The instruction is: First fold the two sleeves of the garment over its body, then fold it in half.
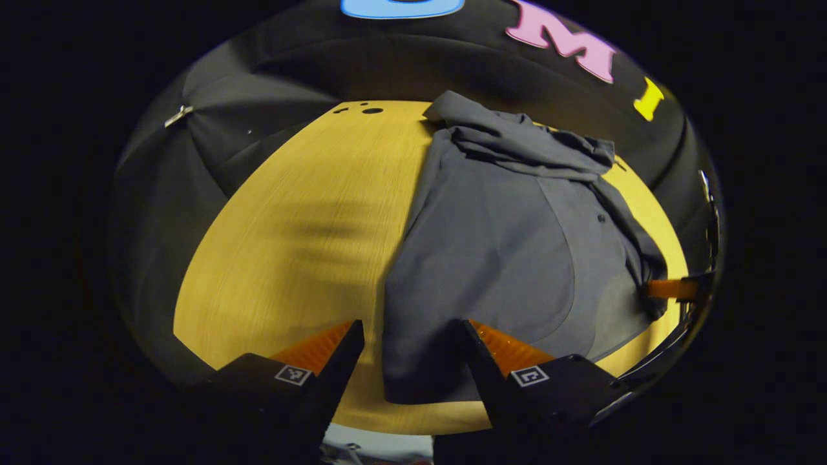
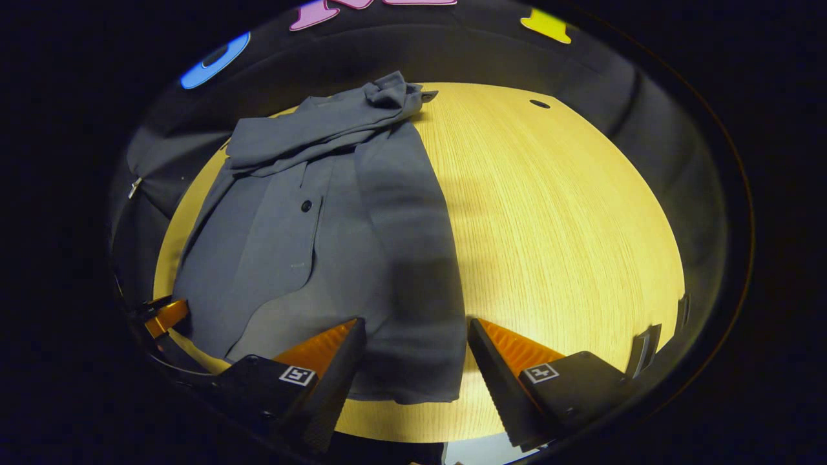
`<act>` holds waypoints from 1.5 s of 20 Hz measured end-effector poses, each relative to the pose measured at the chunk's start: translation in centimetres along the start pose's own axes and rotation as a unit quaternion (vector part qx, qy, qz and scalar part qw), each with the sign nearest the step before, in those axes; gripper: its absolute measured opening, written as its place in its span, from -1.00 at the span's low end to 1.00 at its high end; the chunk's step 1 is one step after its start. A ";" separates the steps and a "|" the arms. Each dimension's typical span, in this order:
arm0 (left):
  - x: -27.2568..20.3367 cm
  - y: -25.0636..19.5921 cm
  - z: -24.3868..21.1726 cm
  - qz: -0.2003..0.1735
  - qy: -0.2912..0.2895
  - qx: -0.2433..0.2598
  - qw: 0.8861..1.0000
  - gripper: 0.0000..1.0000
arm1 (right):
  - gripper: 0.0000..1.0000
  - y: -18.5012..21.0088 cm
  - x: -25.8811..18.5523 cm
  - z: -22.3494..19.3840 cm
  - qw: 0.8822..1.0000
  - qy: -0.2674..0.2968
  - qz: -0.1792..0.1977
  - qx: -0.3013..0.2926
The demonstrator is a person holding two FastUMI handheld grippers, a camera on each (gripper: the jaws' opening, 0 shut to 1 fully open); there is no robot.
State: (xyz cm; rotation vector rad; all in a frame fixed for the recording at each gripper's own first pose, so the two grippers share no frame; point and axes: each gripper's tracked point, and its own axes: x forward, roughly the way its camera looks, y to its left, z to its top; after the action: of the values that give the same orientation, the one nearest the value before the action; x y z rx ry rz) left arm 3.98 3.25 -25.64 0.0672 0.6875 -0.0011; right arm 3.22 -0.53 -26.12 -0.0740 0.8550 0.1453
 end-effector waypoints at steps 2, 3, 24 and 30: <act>0.0 -0.8 0.1 -0.002 -0.006 0.014 1.000 0.93 | 0.96 0.4 0.1 0.0 1.000 0.010 -0.001 -0.003; 0.0 -0.9 0.1 -0.004 -0.008 0.006 1.000 0.74 | 0.92 0.6 0.2 0.0 1.000 0.011 0.001 -0.003; -3.0 -4.6 4.9 -0.066 -0.073 -0.061 0.993 -0.89 | -0.86 3.5 -1.5 2.2 0.997 0.015 0.081 -0.016; -5.6 -5.9 11.1 -0.094 -0.127 -0.085 0.984 -0.89 | -0.86 4.0 -3.4 6.8 0.996 -0.027 0.089 -0.014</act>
State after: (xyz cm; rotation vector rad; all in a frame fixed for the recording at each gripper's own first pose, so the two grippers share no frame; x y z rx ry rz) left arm 6.55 -3.44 -13.87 -0.1596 0.4346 -0.1309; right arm 5.45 3.88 -19.16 -0.0201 0.8061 0.3244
